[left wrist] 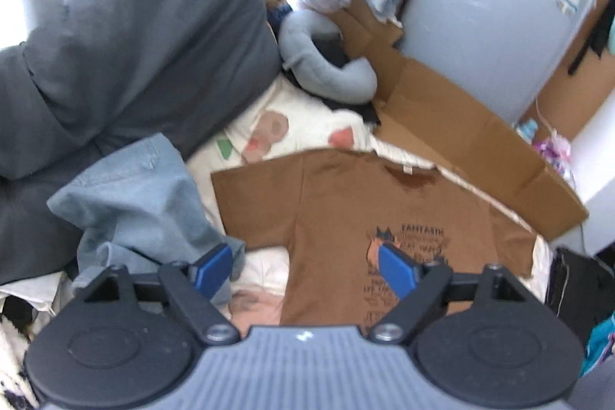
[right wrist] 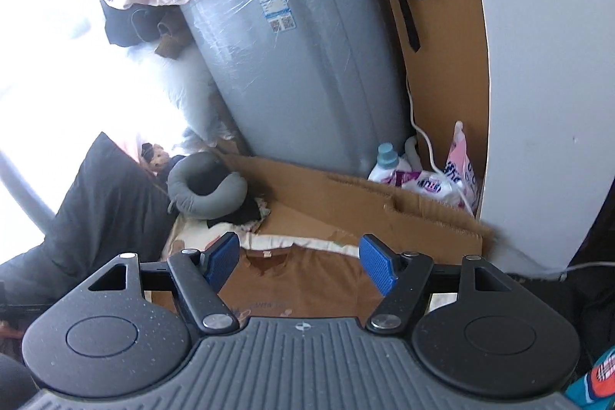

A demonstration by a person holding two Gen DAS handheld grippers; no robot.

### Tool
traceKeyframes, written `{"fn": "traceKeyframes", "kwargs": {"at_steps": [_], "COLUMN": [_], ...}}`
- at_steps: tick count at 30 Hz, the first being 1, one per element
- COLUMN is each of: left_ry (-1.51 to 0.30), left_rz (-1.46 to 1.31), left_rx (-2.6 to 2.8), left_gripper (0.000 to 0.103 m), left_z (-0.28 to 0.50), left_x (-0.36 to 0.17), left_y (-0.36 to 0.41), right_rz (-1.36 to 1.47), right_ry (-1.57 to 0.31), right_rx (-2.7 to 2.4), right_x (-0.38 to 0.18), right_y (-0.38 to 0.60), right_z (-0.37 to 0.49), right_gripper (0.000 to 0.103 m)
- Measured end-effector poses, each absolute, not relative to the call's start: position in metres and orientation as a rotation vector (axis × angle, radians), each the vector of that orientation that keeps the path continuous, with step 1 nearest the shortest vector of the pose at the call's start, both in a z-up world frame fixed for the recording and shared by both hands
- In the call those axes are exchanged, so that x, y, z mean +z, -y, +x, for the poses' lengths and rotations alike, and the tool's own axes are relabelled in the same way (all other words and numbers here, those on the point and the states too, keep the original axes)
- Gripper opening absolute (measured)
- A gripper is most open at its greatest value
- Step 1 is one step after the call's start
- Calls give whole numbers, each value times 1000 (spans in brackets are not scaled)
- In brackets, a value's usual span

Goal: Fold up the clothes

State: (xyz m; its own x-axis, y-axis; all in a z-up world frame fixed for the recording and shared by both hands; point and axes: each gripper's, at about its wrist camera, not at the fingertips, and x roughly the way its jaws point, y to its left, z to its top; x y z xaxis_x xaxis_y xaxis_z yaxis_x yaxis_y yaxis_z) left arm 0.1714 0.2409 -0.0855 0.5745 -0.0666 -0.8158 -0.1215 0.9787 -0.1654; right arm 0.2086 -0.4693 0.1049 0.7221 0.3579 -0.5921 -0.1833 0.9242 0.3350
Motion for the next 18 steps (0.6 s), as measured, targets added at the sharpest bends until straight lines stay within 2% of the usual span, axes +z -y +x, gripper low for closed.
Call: {"fn": "traceKeyframes", "kwargs": {"at_steps": [9,18], "left_ry": [-994,-987], "left_rz": [-175,-134], "left_rx": [-73,-113], "left_gripper": [85,85], "left_z": [149,120], "left_x": [-118,-128], "left_y": [-227,-222], "right_rz": [263,263], "right_ry": [-777,-809], "right_rx": [226,185], "right_x": [48,-3], "right_y": [460,452], "right_z": [158,98], "right_gripper": [75,76]}}
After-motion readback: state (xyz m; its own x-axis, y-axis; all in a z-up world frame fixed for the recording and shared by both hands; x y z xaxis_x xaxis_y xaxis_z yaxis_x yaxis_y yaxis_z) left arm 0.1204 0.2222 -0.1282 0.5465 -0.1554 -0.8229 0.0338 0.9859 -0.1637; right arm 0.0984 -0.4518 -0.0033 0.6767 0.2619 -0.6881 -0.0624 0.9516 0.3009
